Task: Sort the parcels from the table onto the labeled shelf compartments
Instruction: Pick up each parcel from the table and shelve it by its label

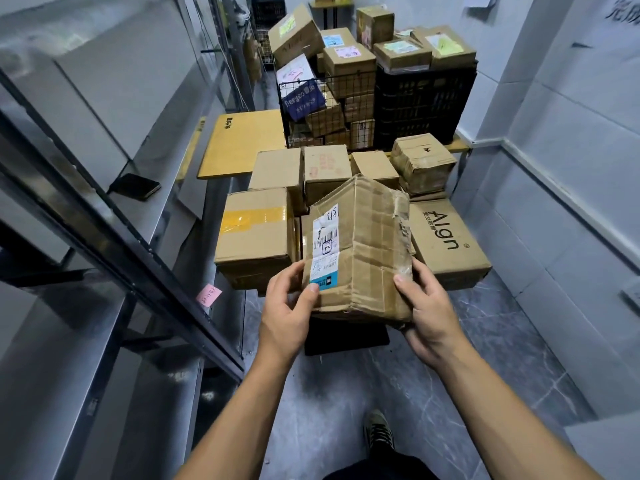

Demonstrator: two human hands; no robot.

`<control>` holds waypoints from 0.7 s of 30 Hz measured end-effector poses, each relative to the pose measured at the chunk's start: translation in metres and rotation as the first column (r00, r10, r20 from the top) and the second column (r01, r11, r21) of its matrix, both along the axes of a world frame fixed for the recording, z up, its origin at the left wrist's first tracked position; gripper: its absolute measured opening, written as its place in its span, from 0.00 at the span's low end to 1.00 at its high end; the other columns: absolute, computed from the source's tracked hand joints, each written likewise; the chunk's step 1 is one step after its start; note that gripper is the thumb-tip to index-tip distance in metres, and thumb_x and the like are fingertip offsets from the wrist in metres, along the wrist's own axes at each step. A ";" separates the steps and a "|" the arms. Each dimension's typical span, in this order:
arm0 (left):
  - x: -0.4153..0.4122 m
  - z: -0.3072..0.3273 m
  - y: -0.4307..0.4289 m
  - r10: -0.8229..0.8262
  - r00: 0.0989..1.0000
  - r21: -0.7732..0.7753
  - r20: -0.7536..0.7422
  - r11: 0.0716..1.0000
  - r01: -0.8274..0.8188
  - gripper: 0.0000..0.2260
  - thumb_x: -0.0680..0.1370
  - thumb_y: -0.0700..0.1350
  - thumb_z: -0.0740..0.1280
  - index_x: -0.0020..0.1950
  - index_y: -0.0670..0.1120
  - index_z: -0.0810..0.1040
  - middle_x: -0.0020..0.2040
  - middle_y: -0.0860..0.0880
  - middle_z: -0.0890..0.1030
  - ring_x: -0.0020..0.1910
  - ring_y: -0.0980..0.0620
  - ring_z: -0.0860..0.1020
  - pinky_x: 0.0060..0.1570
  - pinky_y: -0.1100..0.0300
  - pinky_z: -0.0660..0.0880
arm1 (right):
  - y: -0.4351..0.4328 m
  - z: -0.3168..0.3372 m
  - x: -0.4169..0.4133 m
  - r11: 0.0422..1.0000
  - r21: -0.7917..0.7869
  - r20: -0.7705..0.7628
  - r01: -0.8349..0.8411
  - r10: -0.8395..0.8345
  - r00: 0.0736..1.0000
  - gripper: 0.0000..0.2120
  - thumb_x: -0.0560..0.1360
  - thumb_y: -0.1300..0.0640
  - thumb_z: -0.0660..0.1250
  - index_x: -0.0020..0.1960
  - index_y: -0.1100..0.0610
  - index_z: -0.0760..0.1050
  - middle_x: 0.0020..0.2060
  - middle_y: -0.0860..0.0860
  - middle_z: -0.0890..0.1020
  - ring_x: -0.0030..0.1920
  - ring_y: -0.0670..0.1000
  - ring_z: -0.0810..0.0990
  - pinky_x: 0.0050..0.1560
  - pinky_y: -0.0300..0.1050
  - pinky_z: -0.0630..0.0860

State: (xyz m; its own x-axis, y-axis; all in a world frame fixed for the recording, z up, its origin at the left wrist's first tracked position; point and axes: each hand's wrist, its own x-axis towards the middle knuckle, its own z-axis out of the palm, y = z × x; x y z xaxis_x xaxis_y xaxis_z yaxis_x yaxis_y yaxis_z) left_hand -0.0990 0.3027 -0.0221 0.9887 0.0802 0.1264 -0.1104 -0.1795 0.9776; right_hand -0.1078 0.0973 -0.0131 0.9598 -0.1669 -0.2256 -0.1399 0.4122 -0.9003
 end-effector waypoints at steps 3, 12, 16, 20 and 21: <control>0.002 -0.008 0.006 -0.010 0.997 -0.044 -0.080 0.999 0.007 0.22 0.73 0.55 0.68 0.67 0.60 0.71 0.67 0.52 0.74 0.59 0.64 0.76 0.56 0.63 0.76 | 0.001 0.001 -0.004 0.996 0.078 -0.015 -0.048 0.049 0.999 0.16 0.81 0.65 0.61 0.65 0.49 0.75 0.57 0.54 0.85 0.57 0.54 0.84 0.57 0.55 0.81; -0.003 -0.007 0.016 -0.001 0.999 -0.040 -0.047 0.999 -0.001 0.23 0.71 0.57 0.69 0.66 0.64 0.73 0.66 0.57 0.77 0.66 0.54 0.74 0.63 0.46 0.74 | 0.005 0.002 -0.001 0.939 -0.343 0.098 0.037 -0.004 0.995 0.25 0.80 0.65 0.66 0.67 0.38 0.72 0.61 0.52 0.79 0.54 0.46 0.83 0.63 0.57 0.78; -0.009 -0.001 0.019 0.004 1.000 0.061 0.018 0.998 -0.005 0.21 0.73 0.52 0.68 0.63 0.67 0.71 0.66 0.59 0.75 0.64 0.62 0.73 0.61 0.62 0.72 | 0.007 0.004 -0.002 0.791 -0.612 0.109 0.020 0.060 0.992 0.20 0.80 0.61 0.66 0.65 0.40 0.76 0.63 0.48 0.76 0.56 0.41 0.79 0.67 0.54 0.75; -0.013 0.002 0.022 0.023 0.997 0.127 0.077 0.991 -0.032 0.21 0.73 0.49 0.68 0.64 0.64 0.69 0.65 0.58 0.74 0.64 0.64 0.72 0.55 0.74 0.70 | 0.012 0.002 -0.003 0.816 -0.573 0.044 -0.076 0.124 0.991 0.20 0.75 0.36 0.67 0.66 0.34 0.75 0.65 0.43 0.79 0.65 0.45 0.77 0.68 0.59 0.73; -0.014 0.003 0.023 0.024 0.995 0.147 0.095 0.988 -0.038 0.22 0.73 0.48 0.69 0.65 0.62 0.70 0.65 0.58 0.74 0.64 0.64 0.72 0.55 0.75 0.69 | 0.013 0.000 -0.004 0.832 -0.543 0.034 -0.113 0.157 0.987 0.23 0.72 0.31 0.66 0.66 0.32 0.73 0.65 0.42 0.79 0.66 0.46 0.77 0.68 0.60 0.74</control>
